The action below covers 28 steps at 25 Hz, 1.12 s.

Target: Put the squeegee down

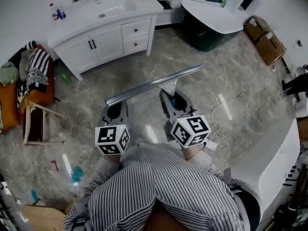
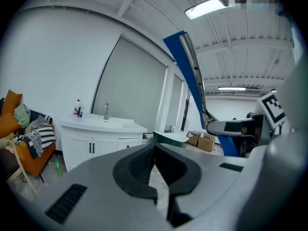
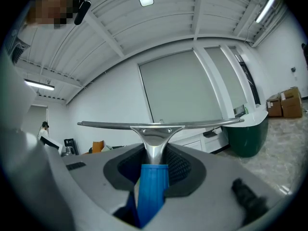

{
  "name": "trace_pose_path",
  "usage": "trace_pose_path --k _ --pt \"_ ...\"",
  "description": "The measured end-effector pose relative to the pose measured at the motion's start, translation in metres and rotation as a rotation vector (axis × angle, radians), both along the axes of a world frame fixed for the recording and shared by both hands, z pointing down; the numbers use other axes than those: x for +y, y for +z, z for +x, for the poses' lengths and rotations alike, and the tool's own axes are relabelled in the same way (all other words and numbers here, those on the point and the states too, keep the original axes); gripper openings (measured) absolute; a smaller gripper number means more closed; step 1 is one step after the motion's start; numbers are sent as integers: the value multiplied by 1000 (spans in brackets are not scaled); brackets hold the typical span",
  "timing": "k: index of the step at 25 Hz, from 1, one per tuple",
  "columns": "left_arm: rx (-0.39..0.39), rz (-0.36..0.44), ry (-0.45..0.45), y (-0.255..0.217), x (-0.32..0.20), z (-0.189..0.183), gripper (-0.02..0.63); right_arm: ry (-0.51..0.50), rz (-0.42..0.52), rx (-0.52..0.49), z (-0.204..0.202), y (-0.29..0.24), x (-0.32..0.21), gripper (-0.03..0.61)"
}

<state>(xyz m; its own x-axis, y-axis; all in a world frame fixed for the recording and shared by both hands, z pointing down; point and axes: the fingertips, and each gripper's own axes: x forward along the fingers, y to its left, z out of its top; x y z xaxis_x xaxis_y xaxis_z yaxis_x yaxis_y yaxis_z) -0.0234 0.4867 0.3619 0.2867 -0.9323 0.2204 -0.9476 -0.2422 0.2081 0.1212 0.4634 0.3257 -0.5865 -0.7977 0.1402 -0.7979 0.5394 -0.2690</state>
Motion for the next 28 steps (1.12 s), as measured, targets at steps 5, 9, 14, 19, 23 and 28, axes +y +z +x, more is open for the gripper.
trace_pose_path --k 5,9,14,19,23,28 --pt "11 -4 0 4 -27 -13 12 5 -28 -9 -13 7 -27 109" --pt "21 -22 10 12 -45 -18 12 37 -18 -18 -17 7 -50 109" --pt "33 -18 -2 15 -78 -29 12 37 -20 -20 -26 13 -84 109" --pt "32 -15 8 17 -126 -30 12 44 -24 -25 -32 16 -134 109" --pt "35 -13 -7 17 -177 -35 12 22 -19 -27 -38 13 -186 109" --pt "36 4 -19 6 -245 -35 12 -25 -1 -14 -43 2 -251 109"
